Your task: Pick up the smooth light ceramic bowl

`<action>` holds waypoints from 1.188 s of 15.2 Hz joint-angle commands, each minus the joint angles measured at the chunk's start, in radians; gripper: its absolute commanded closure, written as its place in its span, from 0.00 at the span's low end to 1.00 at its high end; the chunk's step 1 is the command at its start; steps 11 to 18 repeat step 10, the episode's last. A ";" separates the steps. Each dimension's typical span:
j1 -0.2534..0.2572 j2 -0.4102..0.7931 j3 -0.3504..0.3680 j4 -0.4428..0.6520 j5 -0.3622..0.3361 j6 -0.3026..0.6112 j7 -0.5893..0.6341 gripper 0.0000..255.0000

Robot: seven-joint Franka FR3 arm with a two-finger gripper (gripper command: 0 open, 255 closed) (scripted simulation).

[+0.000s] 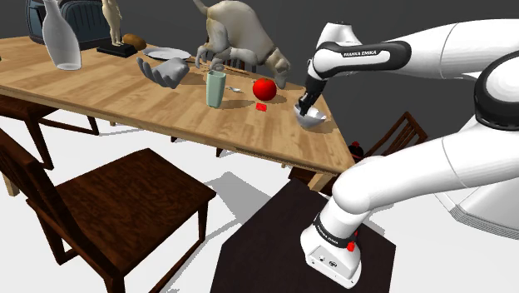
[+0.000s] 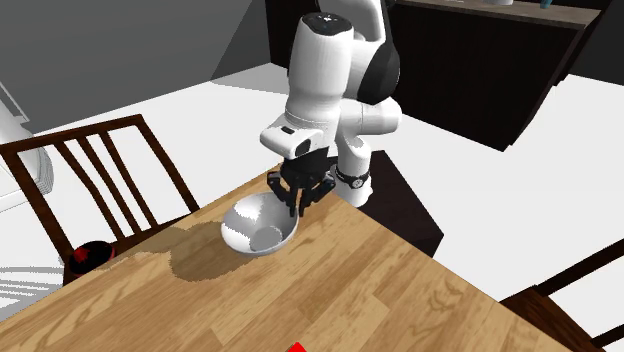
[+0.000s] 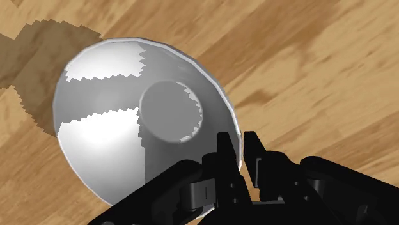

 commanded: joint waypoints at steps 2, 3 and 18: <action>0.002 -0.010 0.008 0.031 0.007 -0.041 -0.004 1.00; 0.003 -0.012 0.011 0.043 0.010 -0.055 -0.006 1.00; 0.008 -0.018 0.023 0.107 0.022 -0.124 -0.016 1.00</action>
